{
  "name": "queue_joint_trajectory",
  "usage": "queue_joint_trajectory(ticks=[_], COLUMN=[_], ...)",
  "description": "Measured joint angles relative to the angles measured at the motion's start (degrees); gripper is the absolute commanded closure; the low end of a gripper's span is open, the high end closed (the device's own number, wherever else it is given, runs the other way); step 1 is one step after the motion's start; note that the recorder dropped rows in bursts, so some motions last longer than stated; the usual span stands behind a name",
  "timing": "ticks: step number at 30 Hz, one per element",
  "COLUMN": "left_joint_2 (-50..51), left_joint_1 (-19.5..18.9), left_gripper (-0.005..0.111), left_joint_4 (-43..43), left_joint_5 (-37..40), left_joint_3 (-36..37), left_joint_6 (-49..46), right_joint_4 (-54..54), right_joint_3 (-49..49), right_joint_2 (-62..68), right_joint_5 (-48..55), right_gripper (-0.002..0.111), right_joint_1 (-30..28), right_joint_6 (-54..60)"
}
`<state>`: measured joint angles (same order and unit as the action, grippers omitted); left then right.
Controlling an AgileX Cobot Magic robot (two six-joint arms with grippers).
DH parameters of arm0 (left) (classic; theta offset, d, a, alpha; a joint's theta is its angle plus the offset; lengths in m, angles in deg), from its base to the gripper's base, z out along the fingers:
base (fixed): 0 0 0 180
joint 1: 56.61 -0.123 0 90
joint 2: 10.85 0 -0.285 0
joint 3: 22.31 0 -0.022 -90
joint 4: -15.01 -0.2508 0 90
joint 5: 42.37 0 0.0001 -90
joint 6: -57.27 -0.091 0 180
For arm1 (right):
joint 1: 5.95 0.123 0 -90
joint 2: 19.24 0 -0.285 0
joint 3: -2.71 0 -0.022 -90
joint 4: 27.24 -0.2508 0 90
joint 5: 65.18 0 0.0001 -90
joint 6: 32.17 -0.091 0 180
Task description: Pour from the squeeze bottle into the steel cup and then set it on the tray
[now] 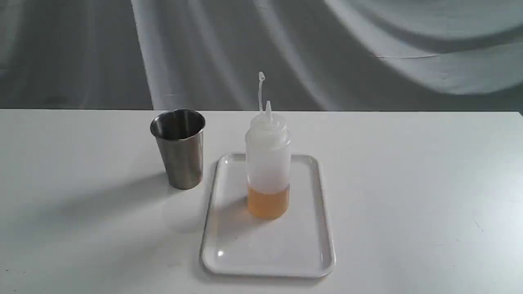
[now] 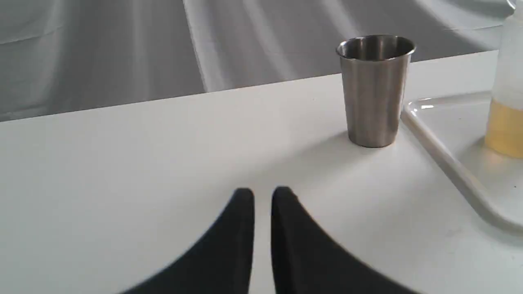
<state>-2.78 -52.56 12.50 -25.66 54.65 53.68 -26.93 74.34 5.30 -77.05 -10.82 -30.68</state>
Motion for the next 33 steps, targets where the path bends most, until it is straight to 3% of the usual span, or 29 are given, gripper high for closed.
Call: queue_joint_trajectory(ticks=[8, 25, 33], left_joint_2=[0.0, 0.0, 0.0], left_joint_1=[0.0, 0.0, 0.0], left_gripper=[0.098, 0.098, 0.098], left_joint_4=[0.0, 0.0, 0.0], left_joint_5=[0.0, 0.0, 0.0], left_joint_3=[0.0, 0.0, 0.0], left_joint_6=[0.0, 0.0, 0.0], right_joint_4=[0.0, 0.0, 0.0], right_joint_3=[5.2, 5.4, 5.4], right_joint_2=[-7.2, -13.1, -16.3], right_joint_5=[0.9, 3.4, 13.8], right_gripper=[0.108, 0.108, 0.108], right_joint_1=[-6.7, -6.7, -6.7], right_joint_6=[0.0, 1.2, 3.8])
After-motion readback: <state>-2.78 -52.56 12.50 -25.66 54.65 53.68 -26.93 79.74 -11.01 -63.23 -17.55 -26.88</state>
